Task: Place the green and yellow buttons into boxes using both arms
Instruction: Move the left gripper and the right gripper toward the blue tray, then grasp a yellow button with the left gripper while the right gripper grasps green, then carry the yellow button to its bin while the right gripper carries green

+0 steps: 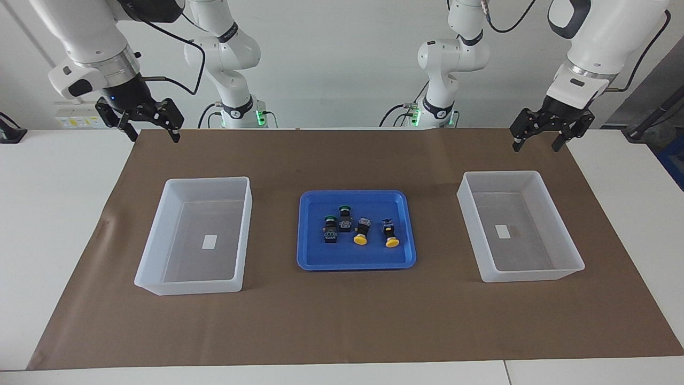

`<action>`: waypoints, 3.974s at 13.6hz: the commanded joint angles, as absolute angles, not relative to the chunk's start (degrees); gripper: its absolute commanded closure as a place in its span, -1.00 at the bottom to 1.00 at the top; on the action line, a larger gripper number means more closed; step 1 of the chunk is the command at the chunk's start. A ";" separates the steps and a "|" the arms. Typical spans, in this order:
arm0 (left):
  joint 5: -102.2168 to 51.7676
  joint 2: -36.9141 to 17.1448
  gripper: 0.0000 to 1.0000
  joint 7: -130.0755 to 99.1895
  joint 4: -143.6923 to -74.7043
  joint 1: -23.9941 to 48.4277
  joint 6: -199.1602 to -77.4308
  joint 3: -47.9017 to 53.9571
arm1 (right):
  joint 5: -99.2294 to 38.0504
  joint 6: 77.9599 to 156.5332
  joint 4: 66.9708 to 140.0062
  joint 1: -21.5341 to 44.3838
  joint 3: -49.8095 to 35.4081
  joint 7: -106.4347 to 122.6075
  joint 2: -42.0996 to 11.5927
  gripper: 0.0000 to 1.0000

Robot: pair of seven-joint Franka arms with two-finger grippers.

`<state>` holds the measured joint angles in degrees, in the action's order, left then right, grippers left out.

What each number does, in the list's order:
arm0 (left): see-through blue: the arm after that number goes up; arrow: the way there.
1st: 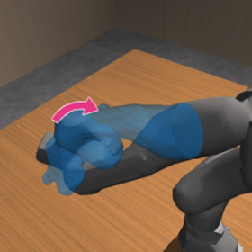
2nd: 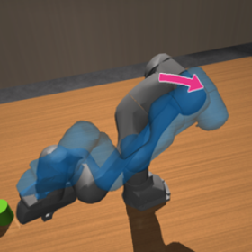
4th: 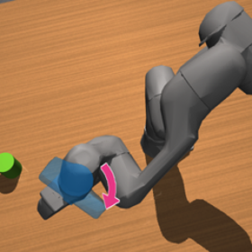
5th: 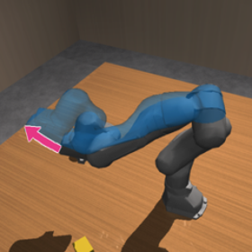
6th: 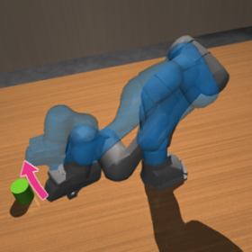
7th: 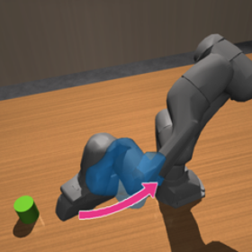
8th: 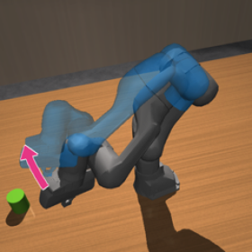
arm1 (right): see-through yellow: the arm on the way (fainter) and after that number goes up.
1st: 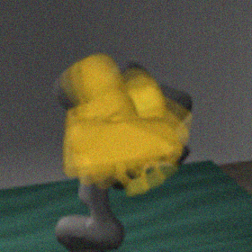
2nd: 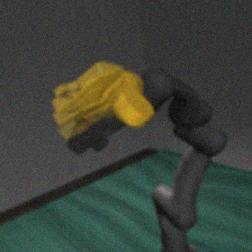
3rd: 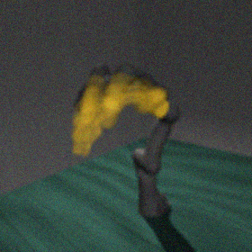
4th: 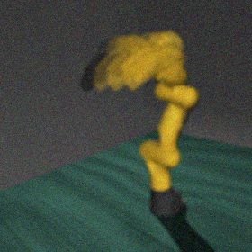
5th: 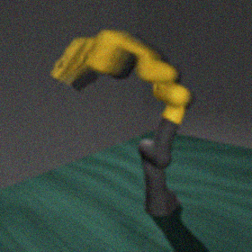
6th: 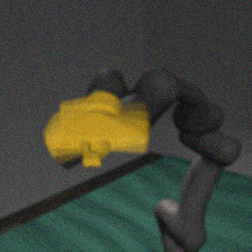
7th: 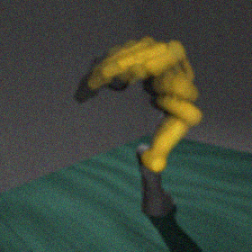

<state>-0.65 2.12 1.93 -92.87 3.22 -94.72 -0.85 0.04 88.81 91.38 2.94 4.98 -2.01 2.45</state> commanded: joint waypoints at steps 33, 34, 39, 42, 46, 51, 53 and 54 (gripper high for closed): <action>0.18 -3.95 -1.00 -19.95 -117.51 23.03 -133.59 0.35 | -5.19 139.29 99.23 31.37 3.87 -18.63 -27.50 -1.00; 0.18 -5.17 -1.00 -20.21 -117.42 24.07 -134.38 0.35 | -4.75 138.70 99.23 30.85 3.78 -18.46 -27.51 -1.00; 0.18 -12.20 -0.90 -26.61 -117.25 27.42 -139.91 0.26 | -4.48 139.57 99.67 31.73 3.78 -18.28 -28.91 -1.00; 0.18 -17.04 -0.72 -31.72 -117.42 29.35 -145.63 0.26 | -4.48 140.35 99.67 31.90 3.78 -18.54 -29.35 -0.97; 0.18 -17.75 0.94 -32.78 -117.51 29.53 -145.29 0.26 | -4.48 140.54 100.02 32.17 3.78 -18.54 -30.06 -0.71; 0.18 -14.00 1.00 -32.00 -116.98 28.31 -141.61 0.18 | -4.48 138.60 100.64 32.17 3.78 -18.28 -29.71 -0.39; 0.18 -10.30 1.00 -30.59 -116.81 25.77 -137.13 0.18 | -4.48 138.17 100.63 32.25 3.78 -18.46 -29.27 -0.39; 0.18 -9.07 1.00 -29.63 -116.72 24.10 -135.89 0.09 | -4.48 136.95 100.72 32.34 3.78 -18.46 -28.83 -0.39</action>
<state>-0.65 -13.58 -31.13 -115.79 26.85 -139.76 0.08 -4.38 138.99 100.24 32.01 3.68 -17.93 -29.95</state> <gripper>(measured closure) 0.674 0.304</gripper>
